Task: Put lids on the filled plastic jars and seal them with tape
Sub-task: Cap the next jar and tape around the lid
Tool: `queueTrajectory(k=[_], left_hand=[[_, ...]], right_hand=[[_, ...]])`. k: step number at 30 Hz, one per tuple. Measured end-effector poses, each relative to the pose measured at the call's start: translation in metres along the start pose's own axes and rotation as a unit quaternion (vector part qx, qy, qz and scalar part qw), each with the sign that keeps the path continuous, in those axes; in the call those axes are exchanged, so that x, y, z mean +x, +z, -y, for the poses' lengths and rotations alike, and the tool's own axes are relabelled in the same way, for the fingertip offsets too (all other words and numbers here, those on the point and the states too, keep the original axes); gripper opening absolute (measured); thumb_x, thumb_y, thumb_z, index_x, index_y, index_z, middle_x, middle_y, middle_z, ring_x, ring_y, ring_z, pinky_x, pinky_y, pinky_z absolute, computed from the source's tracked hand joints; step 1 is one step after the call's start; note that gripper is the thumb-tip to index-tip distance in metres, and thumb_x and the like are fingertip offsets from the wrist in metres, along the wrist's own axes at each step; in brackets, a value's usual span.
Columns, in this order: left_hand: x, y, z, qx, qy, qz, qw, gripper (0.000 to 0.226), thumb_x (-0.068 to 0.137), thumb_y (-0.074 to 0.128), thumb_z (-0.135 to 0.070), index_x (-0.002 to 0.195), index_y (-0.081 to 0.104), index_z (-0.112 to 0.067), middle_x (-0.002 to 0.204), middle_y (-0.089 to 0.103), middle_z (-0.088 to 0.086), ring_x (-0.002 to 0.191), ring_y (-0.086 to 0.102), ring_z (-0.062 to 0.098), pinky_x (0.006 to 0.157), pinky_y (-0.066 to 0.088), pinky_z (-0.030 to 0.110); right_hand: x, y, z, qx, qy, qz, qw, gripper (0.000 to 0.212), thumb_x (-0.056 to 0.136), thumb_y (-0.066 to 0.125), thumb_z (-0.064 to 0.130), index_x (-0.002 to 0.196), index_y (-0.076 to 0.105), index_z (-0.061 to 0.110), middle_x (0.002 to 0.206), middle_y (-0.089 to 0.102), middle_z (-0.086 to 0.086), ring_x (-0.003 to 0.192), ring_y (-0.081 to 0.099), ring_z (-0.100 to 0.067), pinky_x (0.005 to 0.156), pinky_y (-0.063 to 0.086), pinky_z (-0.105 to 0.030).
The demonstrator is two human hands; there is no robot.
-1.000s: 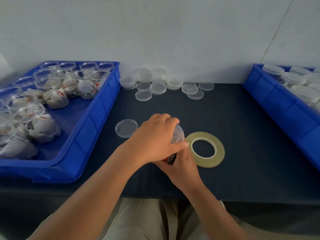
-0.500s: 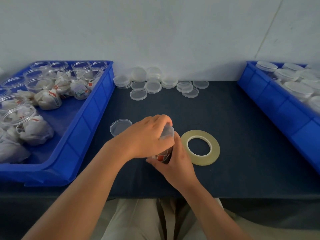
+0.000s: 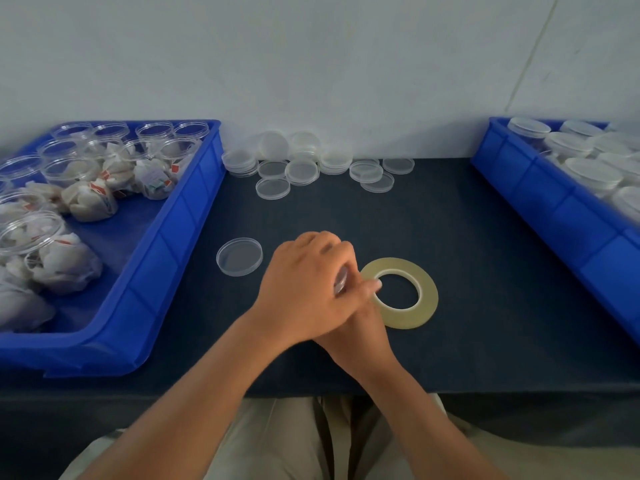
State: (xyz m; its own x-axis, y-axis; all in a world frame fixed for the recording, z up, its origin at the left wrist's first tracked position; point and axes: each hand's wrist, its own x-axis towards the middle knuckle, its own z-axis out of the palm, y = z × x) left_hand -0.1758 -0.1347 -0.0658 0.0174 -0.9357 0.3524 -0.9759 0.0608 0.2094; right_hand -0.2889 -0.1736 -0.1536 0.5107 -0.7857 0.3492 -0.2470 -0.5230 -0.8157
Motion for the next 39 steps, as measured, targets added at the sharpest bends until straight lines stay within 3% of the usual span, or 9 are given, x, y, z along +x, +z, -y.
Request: queueTrajectory(k=[5,8,12,17,21,25,29,34,39], left_hand=[[0.008,-0.005,0.033,-0.188,0.091,0.023,0.978,0.019,0.093,0.067,-0.047,0.1,0.077,-0.032,0.11,0.074,-0.02,0.114,0.065,-0.002,0.097,0.052,0.032],[0.006,-0.007,0.053,-0.219,0.08,0.05,0.971,0.061,0.087,0.077,-0.049,0.144,0.055,-0.043,0.137,0.06,-0.031,0.132,0.052,-0.006,0.109,0.039,0.017],[-0.007,-0.005,0.061,-0.275,-0.031,0.007,0.961,0.093,0.072,0.093,-0.048,0.151,0.045,-0.039,0.143,0.047,-0.02,0.131,0.047,0.004,0.106,0.045,0.026],[-0.025,-0.012,0.027,-0.155,-0.101,0.089,0.979,0.088,0.082,0.055,-0.075,0.158,0.031,-0.039,0.156,0.035,-0.024,0.142,0.036,0.0,0.108,0.038,0.026],[-0.019,-0.004,-0.019,0.04,-0.189,0.03,0.981,0.096,0.079,0.029,-0.091,0.146,0.048,-0.026,0.135,0.054,0.0,0.122,0.055,0.021,0.095,0.049,0.037],[-0.012,0.005,-0.018,0.059,-0.132,-0.044,0.989,0.053,0.096,0.046,-0.068,0.122,0.067,-0.027,0.111,0.065,-0.006,0.099,0.061,0.015,0.081,0.054,0.032],[-0.007,0.004,0.008,-0.017,-0.03,-0.027,0.999,0.035,0.092,0.057,-0.053,0.11,0.074,-0.028,0.103,0.067,-0.01,0.092,0.063,0.016,0.078,0.054,0.035],[-0.002,-0.002,0.018,-0.067,0.005,0.001,0.998,0.037,0.091,0.059,-0.054,0.113,0.077,-0.031,0.113,0.07,-0.015,0.104,0.064,0.008,0.088,0.055,0.035],[-0.024,0.01,-0.005,-0.046,-0.138,-0.111,0.983,0.069,0.086,0.051,-0.077,0.134,0.064,-0.029,0.136,0.063,-0.009,0.123,0.06,0.012,0.096,0.053,0.031]], right_hand=[[-0.001,-0.003,-0.006,0.003,0.015,0.011,1.0,0.084,0.076,0.091,0.052,0.143,0.046,0.027,0.125,0.061,0.023,0.117,0.062,0.0,0.093,0.054,-0.019],[-0.002,-0.003,-0.005,0.029,0.02,0.015,0.999,0.08,0.077,0.091,0.049,0.141,0.046,0.034,0.123,0.063,0.024,0.115,0.063,-0.001,0.089,0.055,-0.019],[-0.001,-0.001,-0.004,0.031,0.015,0.015,0.999,0.084,0.077,0.09,0.05,0.145,0.042,0.038,0.132,0.058,0.025,0.122,0.06,-0.004,0.095,0.055,-0.022],[-0.006,0.004,-0.005,0.021,-0.008,-0.015,1.0,0.087,0.076,0.092,0.043,0.146,0.042,0.028,0.133,0.049,0.023,0.123,0.056,-0.007,0.097,0.053,-0.026],[-0.007,0.005,0.006,-0.027,-0.059,-0.019,0.998,0.046,0.089,0.072,0.048,0.126,0.048,0.035,0.12,0.052,0.014,0.109,0.059,-0.013,0.085,0.057,-0.035],[-0.004,-0.001,0.007,-0.069,-0.042,0.001,0.997,0.05,0.088,0.058,0.053,0.129,0.051,0.025,0.111,0.063,0.01,0.091,0.063,-0.006,0.073,0.054,-0.02],[0.002,0.001,0.002,-0.09,-0.027,0.016,0.995,0.054,0.08,0.079,0.046,0.126,0.059,0.027,0.105,0.065,0.015,0.093,0.064,-0.004,0.075,0.05,-0.013],[0.004,0.003,0.003,-0.11,-0.015,0.016,0.994,0.071,0.077,0.081,0.056,0.135,0.054,0.025,0.113,0.055,0.023,0.098,0.052,0.012,0.085,0.04,-0.001],[-0.002,0.002,0.008,-0.106,-0.01,0.029,0.994,0.066,0.088,0.063,0.055,0.14,0.052,0.017,0.126,0.059,0.007,0.11,0.057,-0.005,0.092,0.048,-0.016]])
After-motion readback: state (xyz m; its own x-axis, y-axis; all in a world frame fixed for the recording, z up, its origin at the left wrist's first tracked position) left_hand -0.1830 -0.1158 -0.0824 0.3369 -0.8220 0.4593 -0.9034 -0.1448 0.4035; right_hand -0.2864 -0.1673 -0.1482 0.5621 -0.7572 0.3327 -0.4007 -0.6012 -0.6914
